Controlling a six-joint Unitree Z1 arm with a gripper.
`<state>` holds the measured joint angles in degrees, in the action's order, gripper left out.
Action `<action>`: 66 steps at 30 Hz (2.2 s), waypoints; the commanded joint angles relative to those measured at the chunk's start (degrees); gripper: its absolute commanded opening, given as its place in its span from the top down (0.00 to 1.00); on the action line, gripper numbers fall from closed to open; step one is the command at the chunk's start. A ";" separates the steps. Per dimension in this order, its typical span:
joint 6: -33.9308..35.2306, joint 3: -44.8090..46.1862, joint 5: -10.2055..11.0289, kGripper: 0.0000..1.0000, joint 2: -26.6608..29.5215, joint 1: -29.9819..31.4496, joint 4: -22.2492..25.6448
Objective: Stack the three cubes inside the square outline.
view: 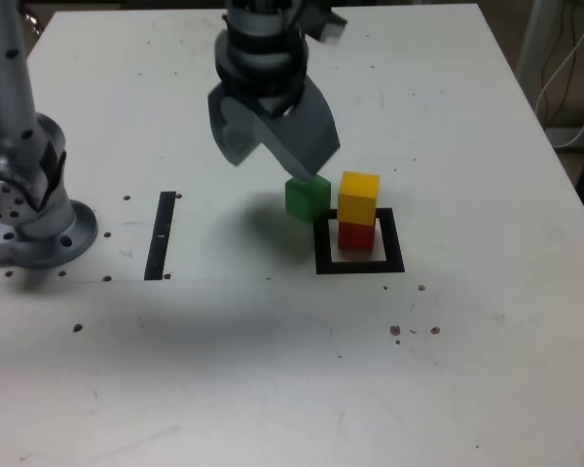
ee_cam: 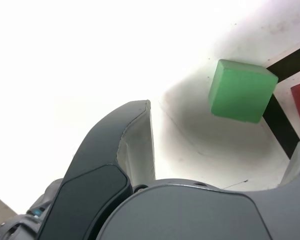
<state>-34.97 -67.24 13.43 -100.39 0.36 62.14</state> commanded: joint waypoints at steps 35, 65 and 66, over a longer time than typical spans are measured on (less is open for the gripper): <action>0.54 1.78 0.10 0.05 -7.39 -1.22 -4.54; 2.32 2.30 1.52 0.50 -10.88 -2.03 -5.79; 2.53 2.33 1.52 0.53 -10.88 -2.03 -5.75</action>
<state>-32.76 -64.90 14.86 -111.52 -1.58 56.18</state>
